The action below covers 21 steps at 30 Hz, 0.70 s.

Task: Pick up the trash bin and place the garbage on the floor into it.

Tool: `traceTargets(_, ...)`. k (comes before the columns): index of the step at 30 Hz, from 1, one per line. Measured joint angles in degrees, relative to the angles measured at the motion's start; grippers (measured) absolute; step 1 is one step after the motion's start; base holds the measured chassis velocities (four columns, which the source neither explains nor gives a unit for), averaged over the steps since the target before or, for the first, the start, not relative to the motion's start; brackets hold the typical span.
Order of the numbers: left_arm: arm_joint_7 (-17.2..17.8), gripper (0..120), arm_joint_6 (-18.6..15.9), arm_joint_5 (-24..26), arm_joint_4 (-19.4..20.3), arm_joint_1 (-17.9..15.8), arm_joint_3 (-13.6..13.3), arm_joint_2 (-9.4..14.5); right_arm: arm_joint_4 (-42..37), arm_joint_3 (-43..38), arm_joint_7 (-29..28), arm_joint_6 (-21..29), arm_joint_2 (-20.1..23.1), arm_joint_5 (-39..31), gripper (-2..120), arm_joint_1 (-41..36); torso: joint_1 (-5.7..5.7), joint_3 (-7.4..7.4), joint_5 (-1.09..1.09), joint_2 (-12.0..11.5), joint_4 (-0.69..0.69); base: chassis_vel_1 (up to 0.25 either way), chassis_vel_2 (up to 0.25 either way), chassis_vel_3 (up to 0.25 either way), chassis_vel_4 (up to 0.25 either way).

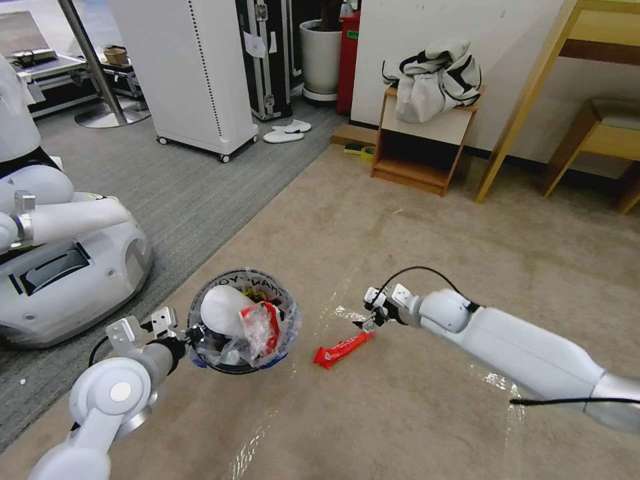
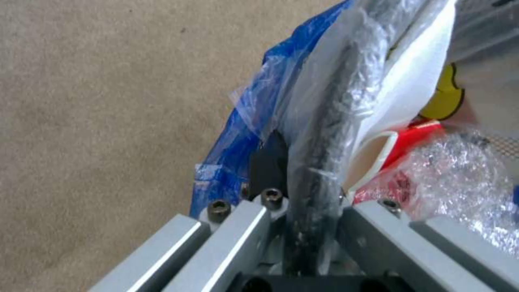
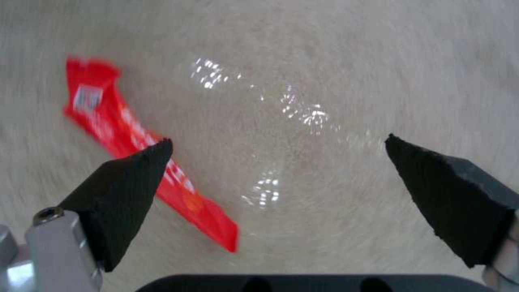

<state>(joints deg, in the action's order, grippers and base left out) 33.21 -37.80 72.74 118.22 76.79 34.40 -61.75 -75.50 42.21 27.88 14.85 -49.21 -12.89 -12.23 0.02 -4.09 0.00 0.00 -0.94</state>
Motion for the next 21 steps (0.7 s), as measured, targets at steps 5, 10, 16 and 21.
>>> traceTargets(5, -0.8, 0, 0.0, -0.5, -0.3, 0.3, 0.6, -0.3, 2.5, 2.8, 9.4, -4.1, -1.4, 7.5, 100, 4.8, 0.00, 0.00, -0.01, 0.0, 0.01, 0.000, 0.000, 0.000, 0.000)
traceTargets(10, -1.4, 0, 0.0, -0.5, -0.4, 0.1, 1.5, -0.3, 4.6, 6.2, 19.2, -9.0, -2.6, 11.6, 100, 8.6, 0.00, 0.00, 0.01, 0.0, 0.00, 0.000, 0.000, 0.000, 0.000)
traceTargets(16, -1.9, 0, 0.1, -0.4, -0.5, 0.1, 2.5, -0.4, 6.3, 5.2, 29.3, -12.1, -4.5, 14.7, 100, 9.6, 0.00, 0.00, 0.00, 0.0, -0.01, 0.000, 0.000, 0.000, 0.000)
traceTargets(21, -2.6, 0, 0.2, -0.6, -0.9, 0.2, 2.8, -0.5, 10.3, 8.0, 32.6, -14.4, -5.8, 11.4, 100, 10.4, 0.00, 0.00, 0.00, 0.0, 0.00, 0.000, 0.000, 0.000, 0.000)
